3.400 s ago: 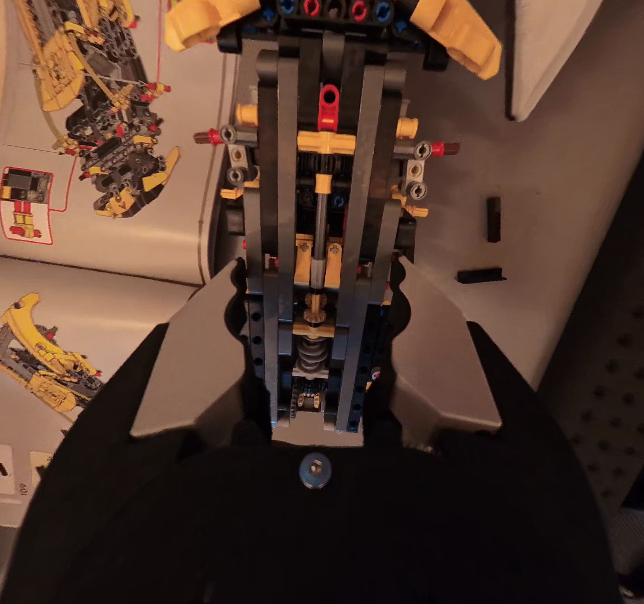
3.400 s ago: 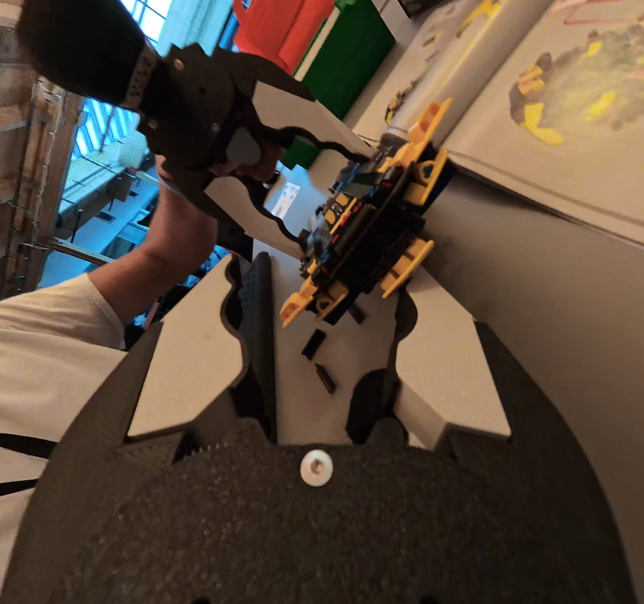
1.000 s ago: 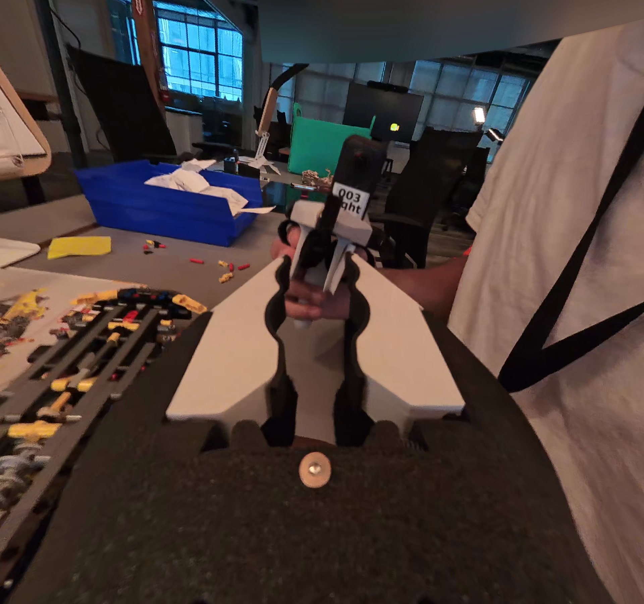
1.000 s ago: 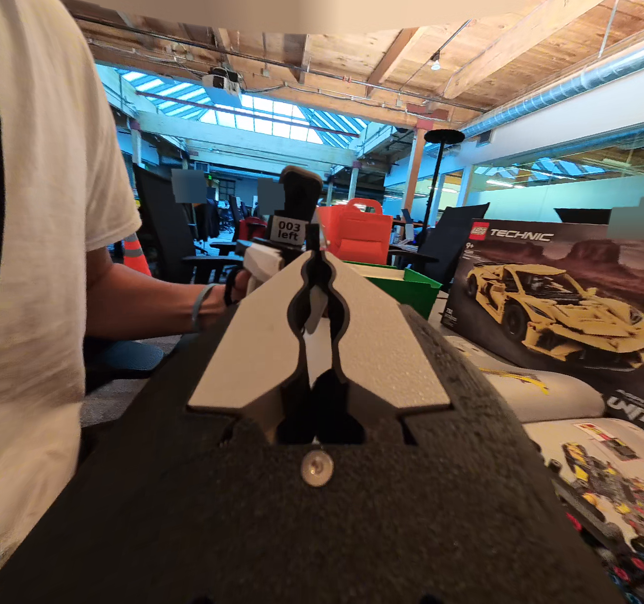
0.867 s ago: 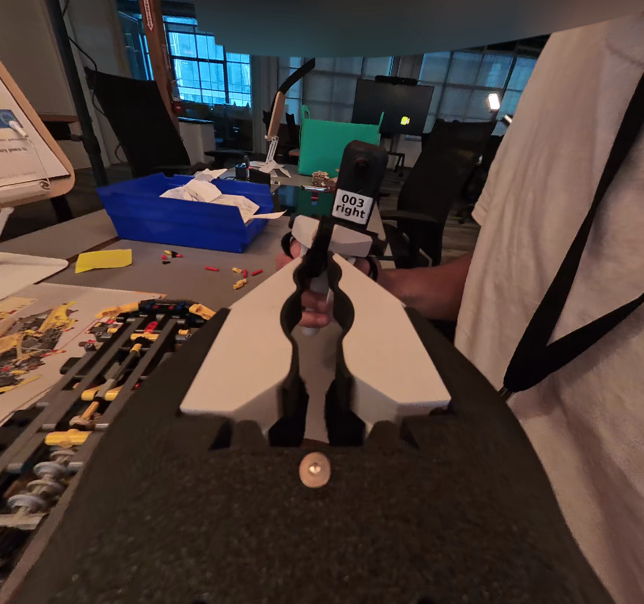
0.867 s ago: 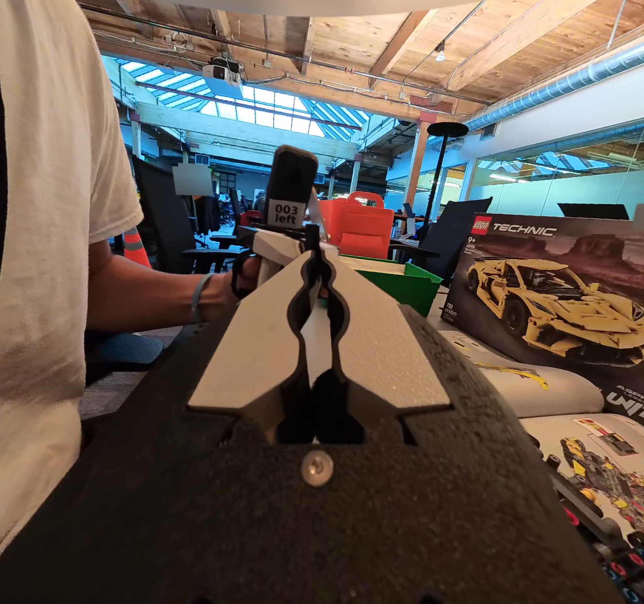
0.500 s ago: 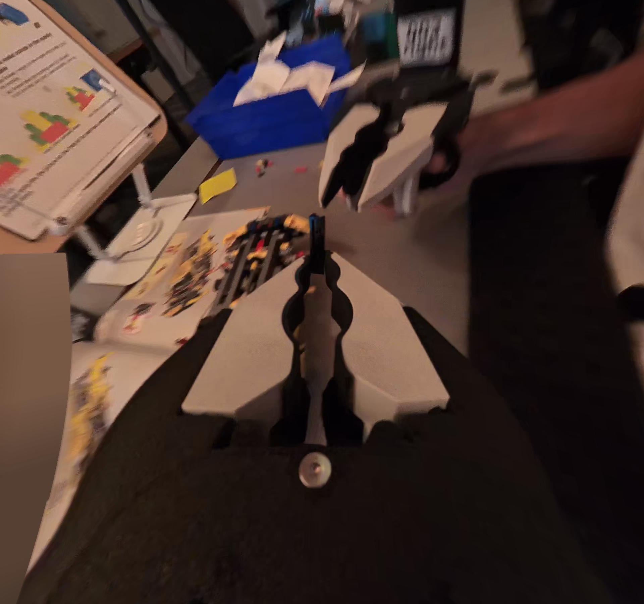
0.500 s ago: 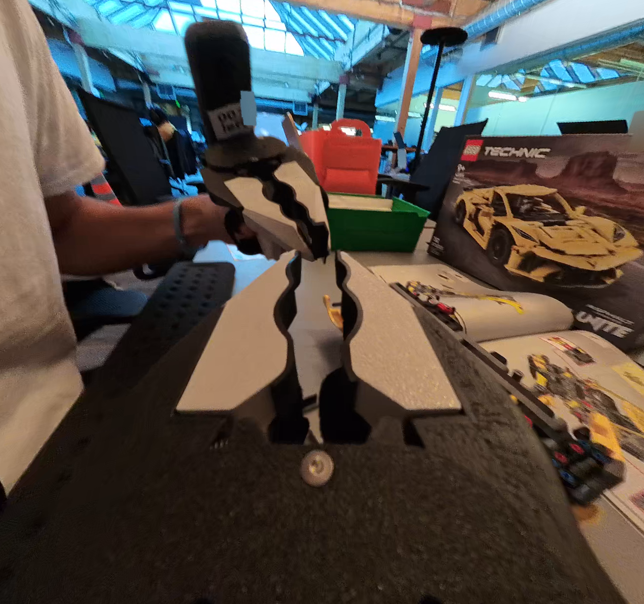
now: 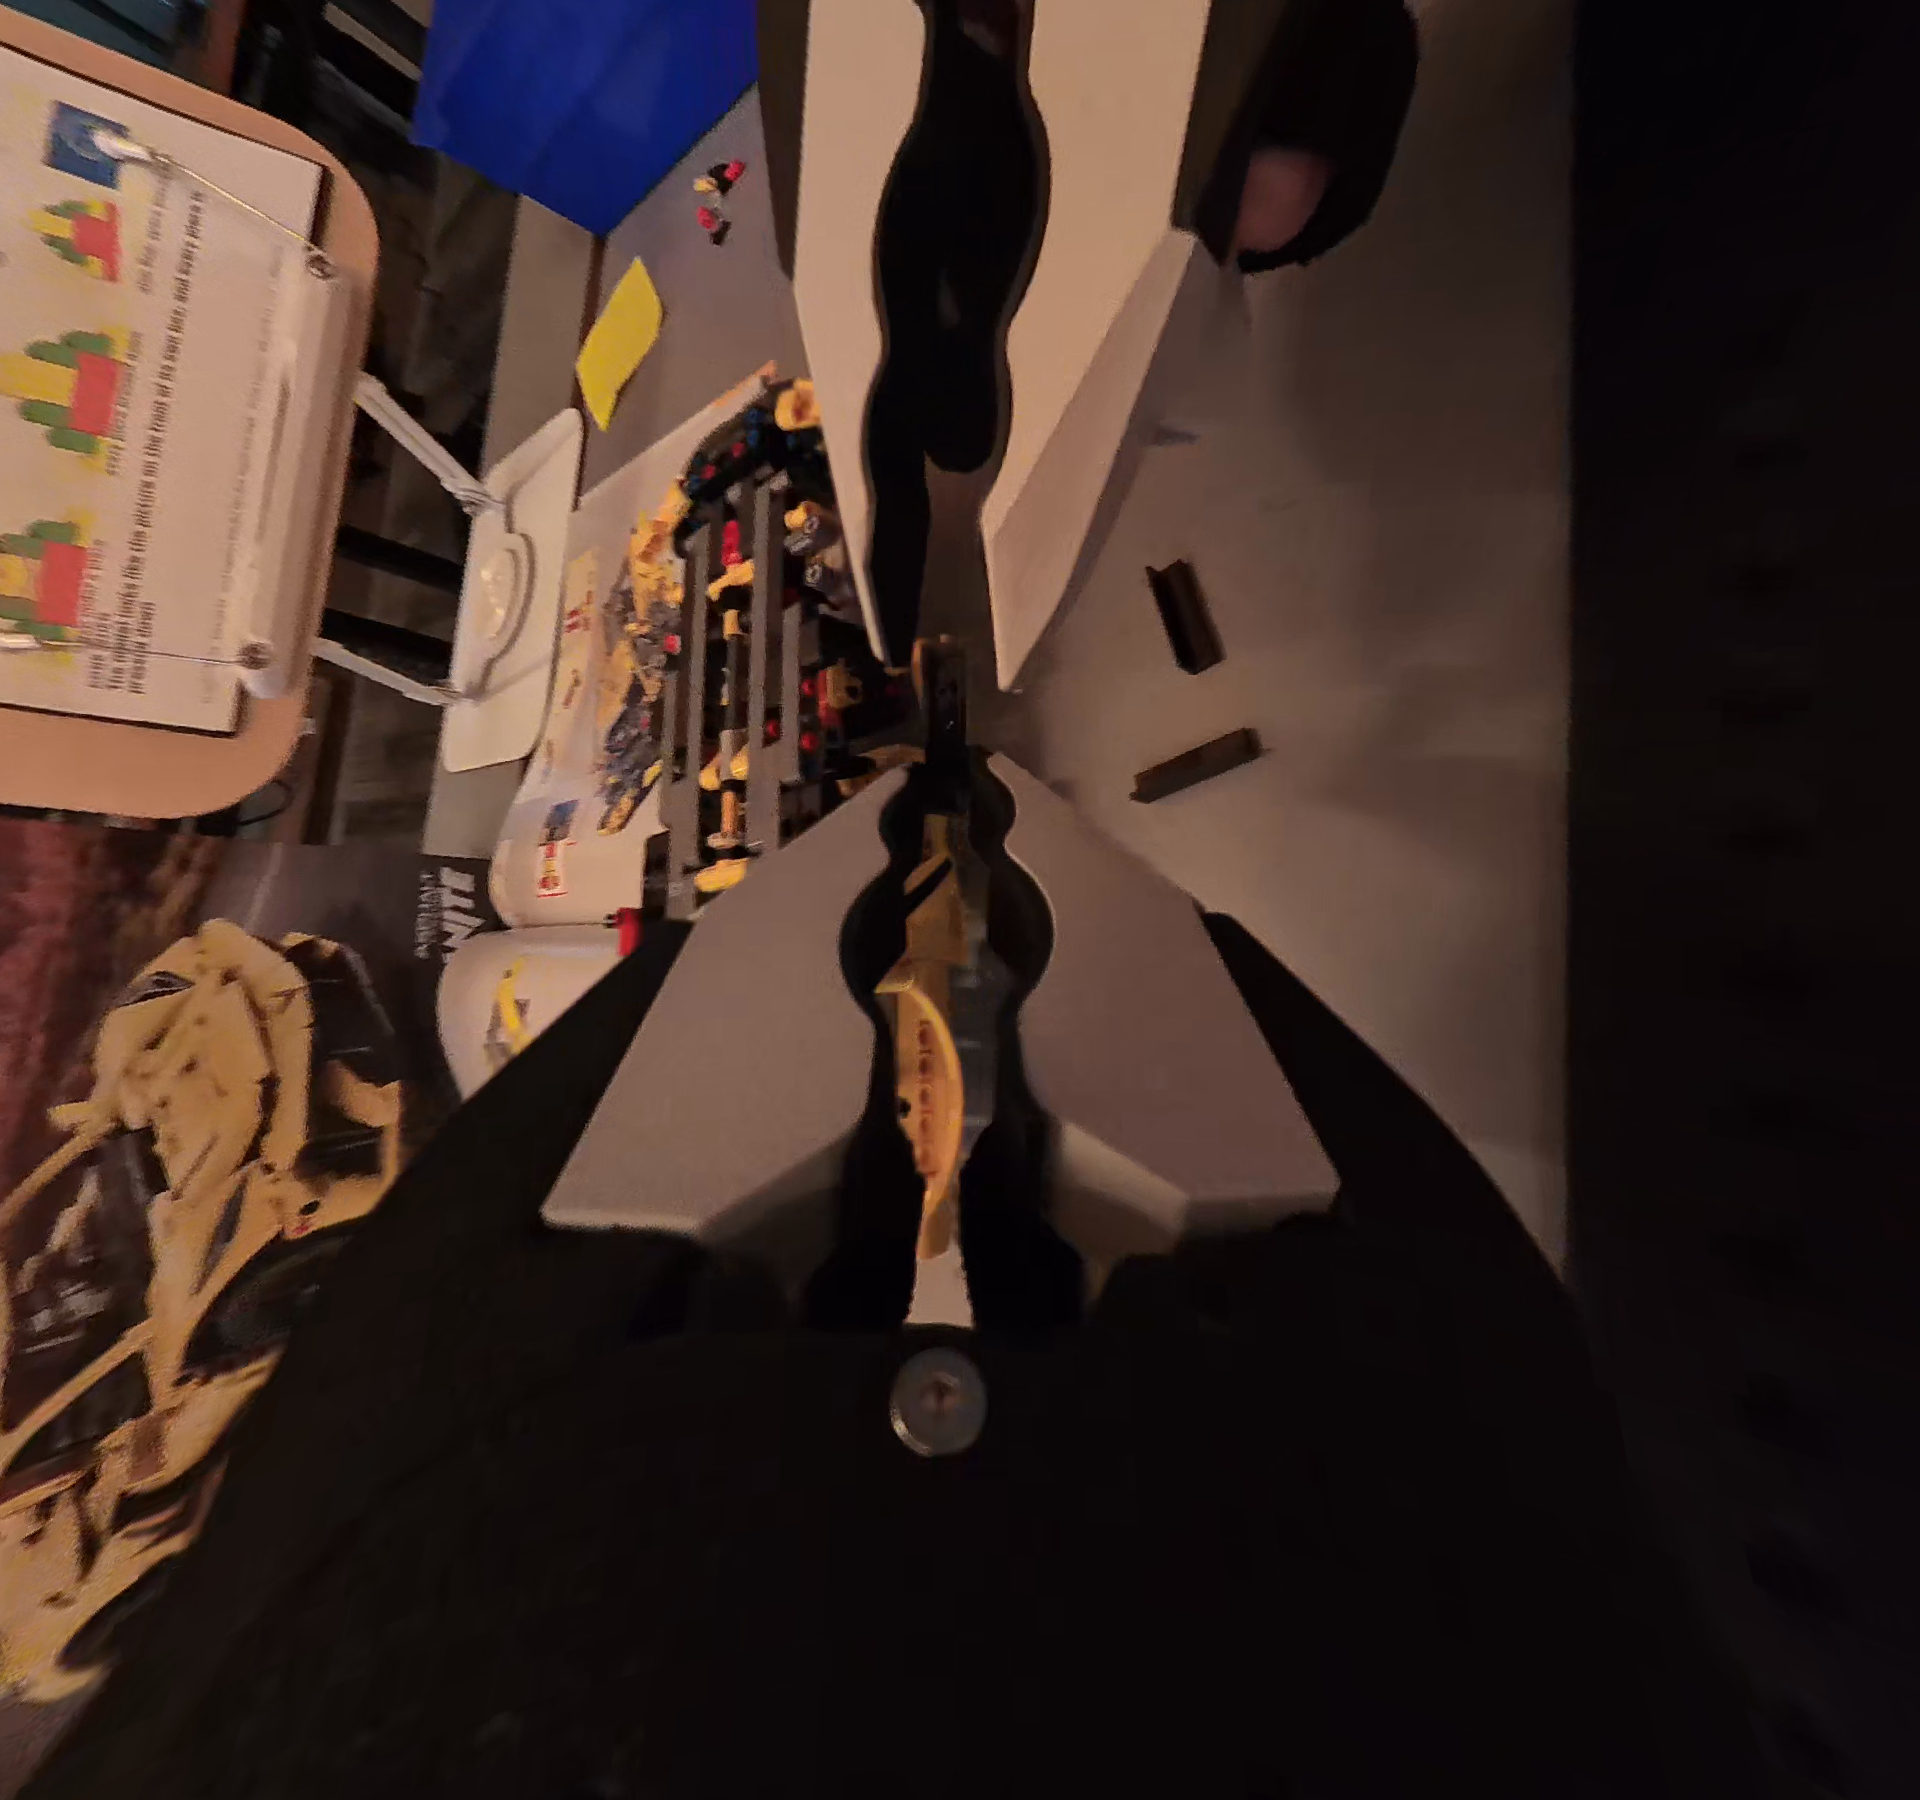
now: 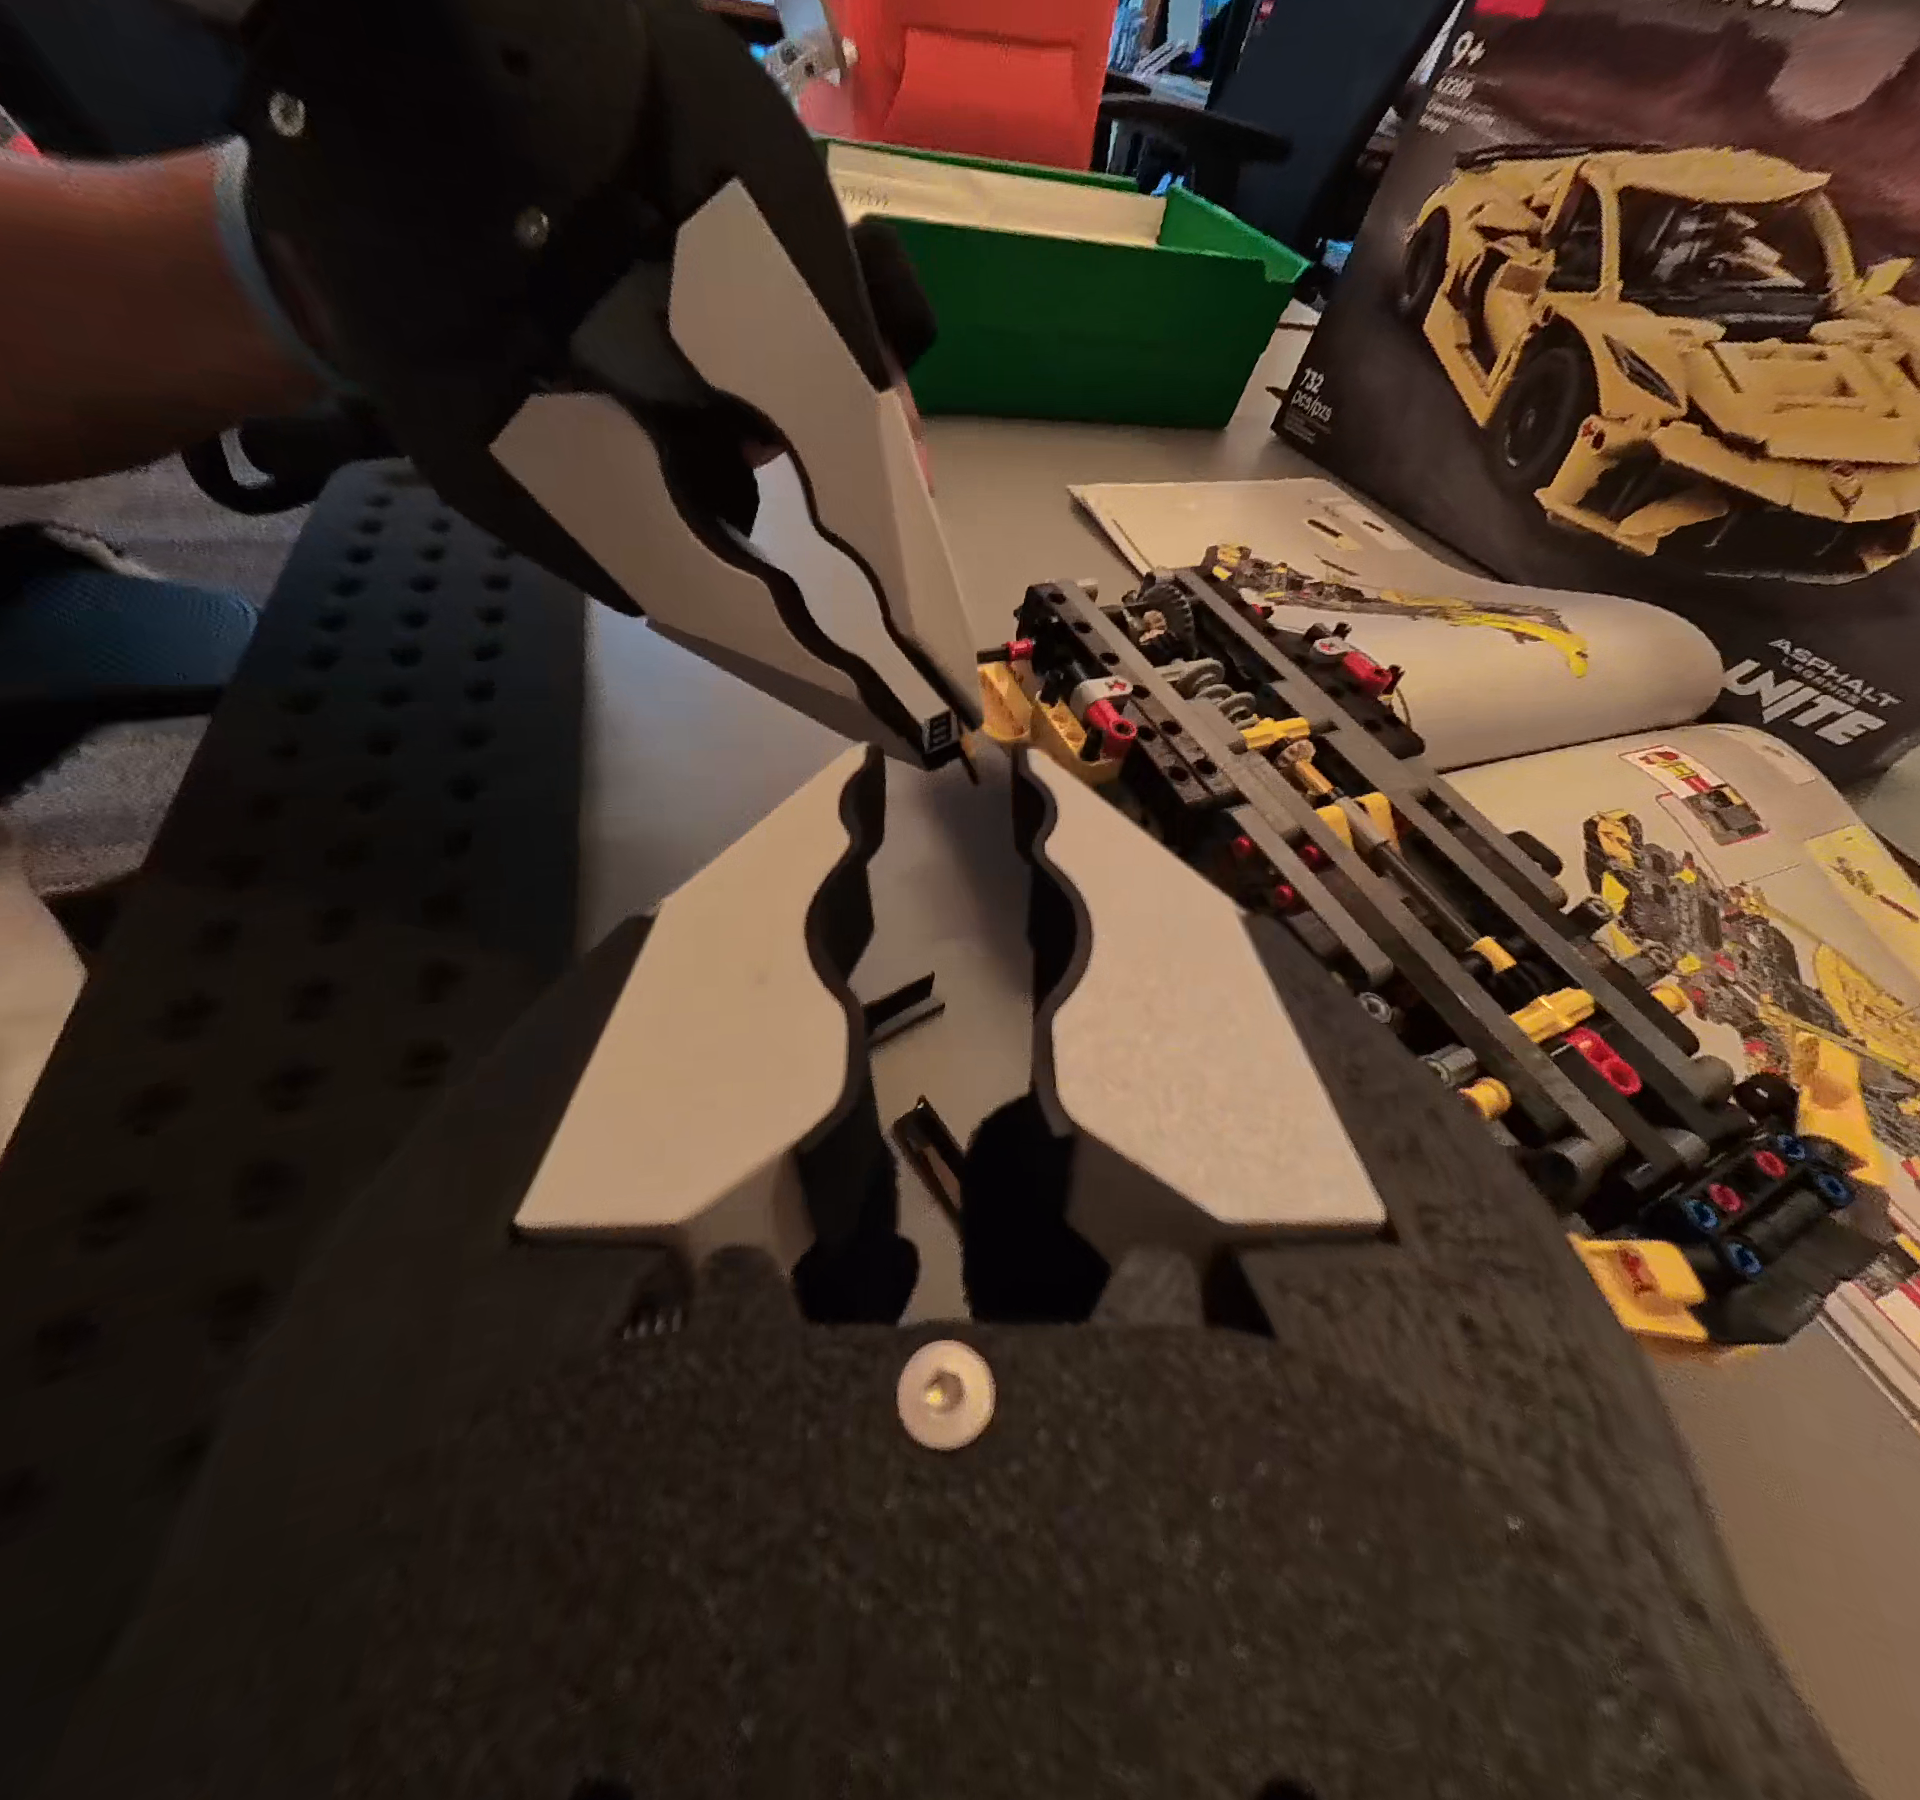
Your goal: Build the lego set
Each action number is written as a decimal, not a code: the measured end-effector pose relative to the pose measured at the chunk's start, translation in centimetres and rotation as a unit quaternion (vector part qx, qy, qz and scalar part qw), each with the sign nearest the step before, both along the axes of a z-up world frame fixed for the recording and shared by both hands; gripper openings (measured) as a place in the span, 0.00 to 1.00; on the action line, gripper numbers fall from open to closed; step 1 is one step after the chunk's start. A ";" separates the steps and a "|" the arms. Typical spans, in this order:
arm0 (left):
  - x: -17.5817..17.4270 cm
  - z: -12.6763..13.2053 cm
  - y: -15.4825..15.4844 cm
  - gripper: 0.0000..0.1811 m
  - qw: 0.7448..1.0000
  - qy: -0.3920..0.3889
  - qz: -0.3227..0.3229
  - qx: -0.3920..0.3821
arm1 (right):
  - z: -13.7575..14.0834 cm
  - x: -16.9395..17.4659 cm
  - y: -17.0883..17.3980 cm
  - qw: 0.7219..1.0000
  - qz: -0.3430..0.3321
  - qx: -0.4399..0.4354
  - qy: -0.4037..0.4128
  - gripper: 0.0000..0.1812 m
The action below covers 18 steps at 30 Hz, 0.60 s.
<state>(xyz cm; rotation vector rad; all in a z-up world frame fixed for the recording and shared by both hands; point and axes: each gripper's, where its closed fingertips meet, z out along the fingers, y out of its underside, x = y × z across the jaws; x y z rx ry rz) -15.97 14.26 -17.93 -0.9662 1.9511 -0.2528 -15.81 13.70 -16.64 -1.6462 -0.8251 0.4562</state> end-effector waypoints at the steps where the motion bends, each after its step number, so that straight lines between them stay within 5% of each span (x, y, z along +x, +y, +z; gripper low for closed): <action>1: 0.0 -0.2 -0.2 0.04 1.000 0.004 -0.004 -0.014 | -0.1 0.1 0.0 1.000 0.000 0.000 -0.002 0.10; 10: 0.0 -1.9 -1.2 0.04 0.985 0.044 -0.017 -0.169 | -1.6 0.0 -0.7 0.999 0.014 -0.030 -0.009 0.04; 13: 0.3 -1.7 -0.9 0.05 0.969 0.031 -0.007 -0.243 | -1.6 0.3 -0.2 0.997 -0.004 -0.073 0.034 0.04; 18: 1.1 -1.6 0.1 0.05 0.971 -0.006 0.017 -0.240 | -1.8 1.2 0.8 0.968 -0.032 -0.192 0.157 0.04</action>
